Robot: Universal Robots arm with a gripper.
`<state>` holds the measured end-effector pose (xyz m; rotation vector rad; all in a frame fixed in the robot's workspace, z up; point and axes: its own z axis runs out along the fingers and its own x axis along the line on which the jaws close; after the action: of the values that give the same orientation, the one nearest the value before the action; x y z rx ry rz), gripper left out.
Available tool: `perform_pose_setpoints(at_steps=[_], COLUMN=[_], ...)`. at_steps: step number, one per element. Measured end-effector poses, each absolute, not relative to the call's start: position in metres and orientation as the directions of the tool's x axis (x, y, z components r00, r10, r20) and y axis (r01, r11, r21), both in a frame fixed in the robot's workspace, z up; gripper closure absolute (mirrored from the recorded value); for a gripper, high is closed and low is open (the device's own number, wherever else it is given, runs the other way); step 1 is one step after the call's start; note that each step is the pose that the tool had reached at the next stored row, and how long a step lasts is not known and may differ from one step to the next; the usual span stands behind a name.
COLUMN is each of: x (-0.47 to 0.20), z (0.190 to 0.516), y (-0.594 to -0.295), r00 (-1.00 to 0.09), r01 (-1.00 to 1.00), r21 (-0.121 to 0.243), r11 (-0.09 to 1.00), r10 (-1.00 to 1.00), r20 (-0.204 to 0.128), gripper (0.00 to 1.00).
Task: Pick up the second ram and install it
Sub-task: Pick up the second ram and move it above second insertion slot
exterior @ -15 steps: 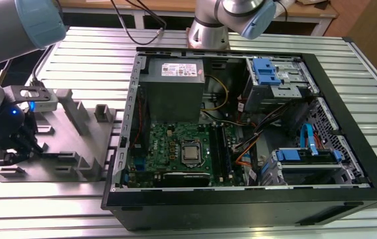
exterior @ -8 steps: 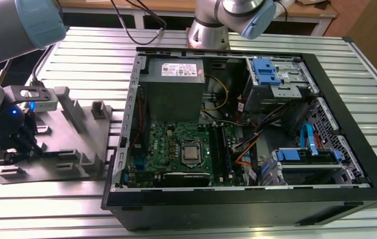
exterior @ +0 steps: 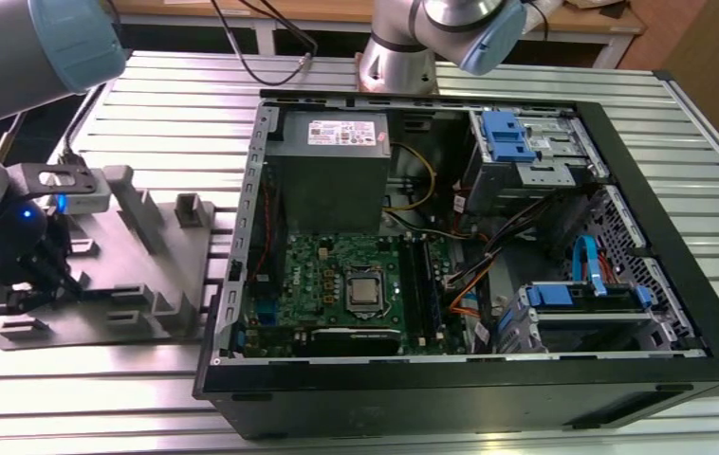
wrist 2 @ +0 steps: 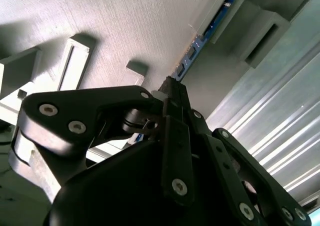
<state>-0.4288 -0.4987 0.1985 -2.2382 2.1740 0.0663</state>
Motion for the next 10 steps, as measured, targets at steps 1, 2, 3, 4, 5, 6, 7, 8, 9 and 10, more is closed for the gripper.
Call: perform_pose_setpoints(at_steps=[1, 2, 3, 4, 5, 6, 7, 8, 9, 10], x=[-0.4288, -0.4288, -0.4288, -0.4288, -0.4288, -0.4288, -0.4288, -0.4288, -0.4288, -0.4288], z=[0.1984, 0.1982, 0.1981, 0.1981, 0.1981, 0.1980, 0.1980, 0.1980, 0.1980, 0.1980], y=[-0.4987, -0.4987, -0.4987, -0.4987, -0.4987, -0.4987, -0.4987, -0.4987, -0.4987, -0.4987], r00=[0.011, -0.007, -0.025, -0.038, -0.039, -0.041, -0.041, -0.042, -0.042, -0.042], r01=[-1.000, -1.000, -1.000, -0.999, -0.999, -0.999, -0.999, -0.999, -0.999, -0.999], r21=[0.015, 0.015, 0.015, 0.015, 0.015, 0.015, 0.015, 0.015, 0.015, 0.015], r11=[-0.012, 0.007, 0.024, 0.037, 0.038, 0.040, 0.041, 0.041, 0.041, 0.041], r10=[-0.999, -0.999, -0.999, -0.998, -0.998, -0.998, -0.998, -0.998, -0.998, -0.998], r20=[-0.045, -0.045, -0.045, -0.045, -0.045, -0.045, -0.045, -0.045, -0.045, -0.045], gripper=[0.91, 0.91, 0.91, 0.91, 0.91, 0.91, 0.91, 0.91, 0.91, 0.91])
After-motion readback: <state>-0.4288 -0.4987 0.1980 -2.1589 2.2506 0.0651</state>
